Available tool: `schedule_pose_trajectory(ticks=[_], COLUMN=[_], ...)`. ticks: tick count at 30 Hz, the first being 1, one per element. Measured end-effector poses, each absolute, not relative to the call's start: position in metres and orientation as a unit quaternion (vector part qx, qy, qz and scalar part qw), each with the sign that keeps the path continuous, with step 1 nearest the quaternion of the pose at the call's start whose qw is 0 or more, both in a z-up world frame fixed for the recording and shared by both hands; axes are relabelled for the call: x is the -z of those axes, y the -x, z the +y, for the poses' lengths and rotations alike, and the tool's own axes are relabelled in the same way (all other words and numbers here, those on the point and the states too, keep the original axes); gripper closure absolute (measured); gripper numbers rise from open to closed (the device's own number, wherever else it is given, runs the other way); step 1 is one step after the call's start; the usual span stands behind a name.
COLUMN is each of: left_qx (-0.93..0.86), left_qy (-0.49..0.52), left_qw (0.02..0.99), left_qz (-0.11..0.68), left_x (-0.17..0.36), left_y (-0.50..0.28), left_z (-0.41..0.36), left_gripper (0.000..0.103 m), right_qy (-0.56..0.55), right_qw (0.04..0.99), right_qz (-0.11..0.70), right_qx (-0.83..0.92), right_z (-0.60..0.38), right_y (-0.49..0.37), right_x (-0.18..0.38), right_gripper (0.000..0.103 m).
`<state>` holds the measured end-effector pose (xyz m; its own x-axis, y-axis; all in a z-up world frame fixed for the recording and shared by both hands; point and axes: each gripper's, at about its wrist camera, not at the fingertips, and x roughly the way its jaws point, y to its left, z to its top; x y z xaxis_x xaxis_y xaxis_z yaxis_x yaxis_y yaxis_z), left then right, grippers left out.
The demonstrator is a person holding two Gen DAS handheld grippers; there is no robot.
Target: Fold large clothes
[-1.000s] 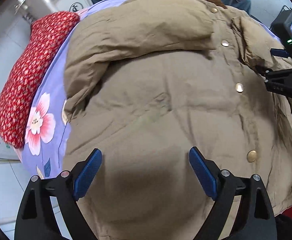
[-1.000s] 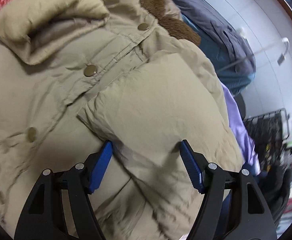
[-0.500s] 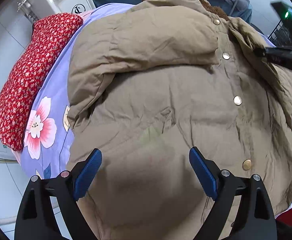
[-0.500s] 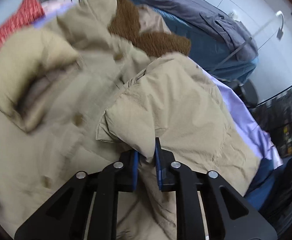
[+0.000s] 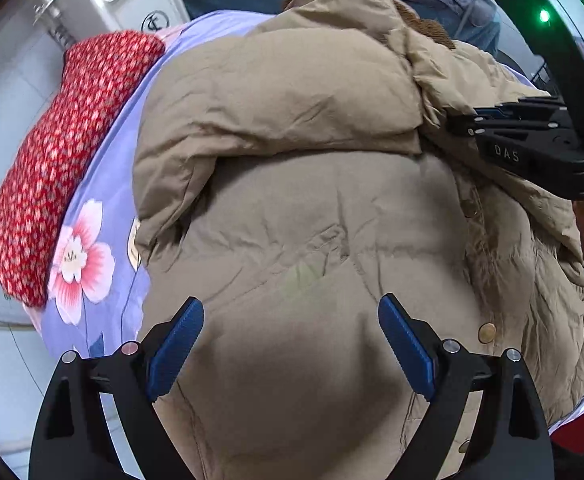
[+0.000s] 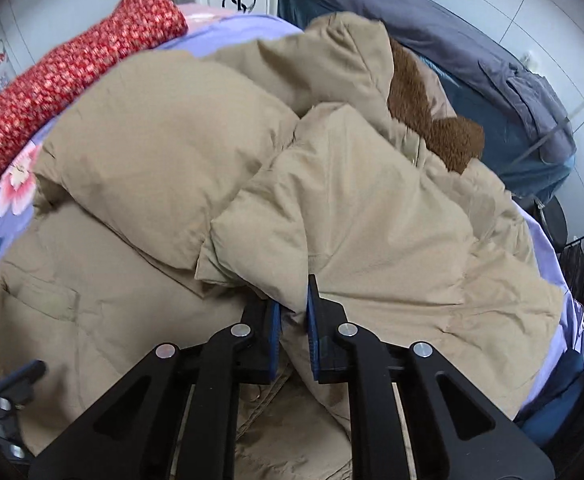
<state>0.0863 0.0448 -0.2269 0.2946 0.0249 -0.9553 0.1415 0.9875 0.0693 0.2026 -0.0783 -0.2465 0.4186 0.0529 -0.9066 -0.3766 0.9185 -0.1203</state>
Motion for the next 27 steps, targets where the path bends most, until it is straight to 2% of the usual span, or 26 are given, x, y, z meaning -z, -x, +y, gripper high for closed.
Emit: schedule_pose_trajectory(ticks=[4,6,8,10,12,16,27], left_qx=[0.028,0.025,0.023,0.023,0.025,0.030,0.024], left_qy=[-0.060,-0.056,-0.052,-0.048,-0.048,-0.058,-0.057], left_qw=[0.798,0.798,0.799,0.800,0.801,0.806,0.819], left_qz=[0.599,0.600,0.599,0.598,0.596,0.589,0.570], left_x=[0.231,0.231,0.231,0.230,0.228,0.224,0.210], left_y=[-0.084,-0.083,-0.082,-0.082,-0.082,-0.082,-0.082], left_z=[0.052,0.054,0.056,0.056,0.054,0.048,0.046], left_gripper=[0.016,0.016,0.015,0.014,0.014,0.014,0.012], right_qy=[0.156,0.154,0.142,0.135,0.136,0.089,0.021], right_qw=[0.818,0.813,0.812,0.805,0.805,0.788,0.787], right_qz=[0.539,0.548,0.549,0.557,0.558,0.589,0.597], right_qx=[-0.123,-0.125,-0.139,-0.151,-0.151,-0.155,-0.155], right_z=[-0.071,-0.069,-0.065,-0.061,-0.063,-0.069,-0.080], right_y=[-0.199,-0.199,-0.194,-0.192,-0.186,-0.192,-0.180], right_x=[0.261,0.268,0.273,0.279,0.282,0.295,0.287], right_gripper=[0.077,0.063,0.034,0.020,0.019,0.006,0.006])
